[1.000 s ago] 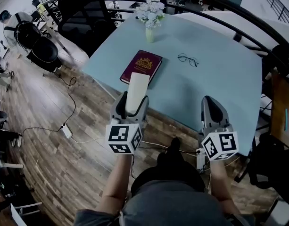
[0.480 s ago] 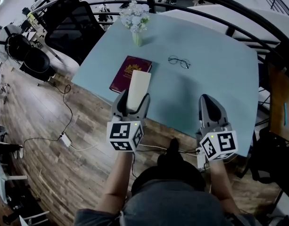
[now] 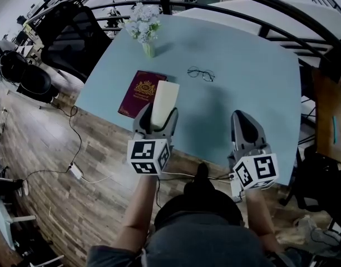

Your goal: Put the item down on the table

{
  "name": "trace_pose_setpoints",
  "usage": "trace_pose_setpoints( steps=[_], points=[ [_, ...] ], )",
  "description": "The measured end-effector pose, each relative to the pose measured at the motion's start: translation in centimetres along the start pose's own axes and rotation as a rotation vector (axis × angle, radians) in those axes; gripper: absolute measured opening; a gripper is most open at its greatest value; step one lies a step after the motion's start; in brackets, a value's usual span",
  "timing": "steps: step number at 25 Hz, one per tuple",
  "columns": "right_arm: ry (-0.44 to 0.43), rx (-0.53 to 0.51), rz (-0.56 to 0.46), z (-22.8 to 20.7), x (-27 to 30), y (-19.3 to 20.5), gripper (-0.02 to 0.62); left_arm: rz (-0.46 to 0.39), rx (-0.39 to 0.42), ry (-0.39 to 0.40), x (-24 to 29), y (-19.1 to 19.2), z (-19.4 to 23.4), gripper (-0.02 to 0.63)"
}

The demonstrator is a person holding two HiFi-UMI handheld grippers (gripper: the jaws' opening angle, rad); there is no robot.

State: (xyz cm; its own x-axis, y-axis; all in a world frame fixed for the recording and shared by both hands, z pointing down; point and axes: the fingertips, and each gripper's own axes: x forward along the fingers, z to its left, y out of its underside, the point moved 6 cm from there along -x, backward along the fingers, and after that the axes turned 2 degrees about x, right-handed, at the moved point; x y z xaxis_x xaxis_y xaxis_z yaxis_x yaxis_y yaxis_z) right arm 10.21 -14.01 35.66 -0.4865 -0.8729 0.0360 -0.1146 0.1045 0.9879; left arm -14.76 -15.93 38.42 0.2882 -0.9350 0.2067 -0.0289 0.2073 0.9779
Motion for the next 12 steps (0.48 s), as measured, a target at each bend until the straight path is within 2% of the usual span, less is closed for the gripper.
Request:
trace_pose_setpoints(
  steps=[7,12],
  points=[
    [0.018,0.007,0.007,-1.4,0.3,0.2,0.002,0.062,-0.041,0.024,3.0,2.0,-0.4,0.307],
    [0.04,0.018,0.019,-2.3,0.3,0.6,0.002,0.125,-0.034,0.038,4.8,3.9,-0.7,0.307]
  ],
)
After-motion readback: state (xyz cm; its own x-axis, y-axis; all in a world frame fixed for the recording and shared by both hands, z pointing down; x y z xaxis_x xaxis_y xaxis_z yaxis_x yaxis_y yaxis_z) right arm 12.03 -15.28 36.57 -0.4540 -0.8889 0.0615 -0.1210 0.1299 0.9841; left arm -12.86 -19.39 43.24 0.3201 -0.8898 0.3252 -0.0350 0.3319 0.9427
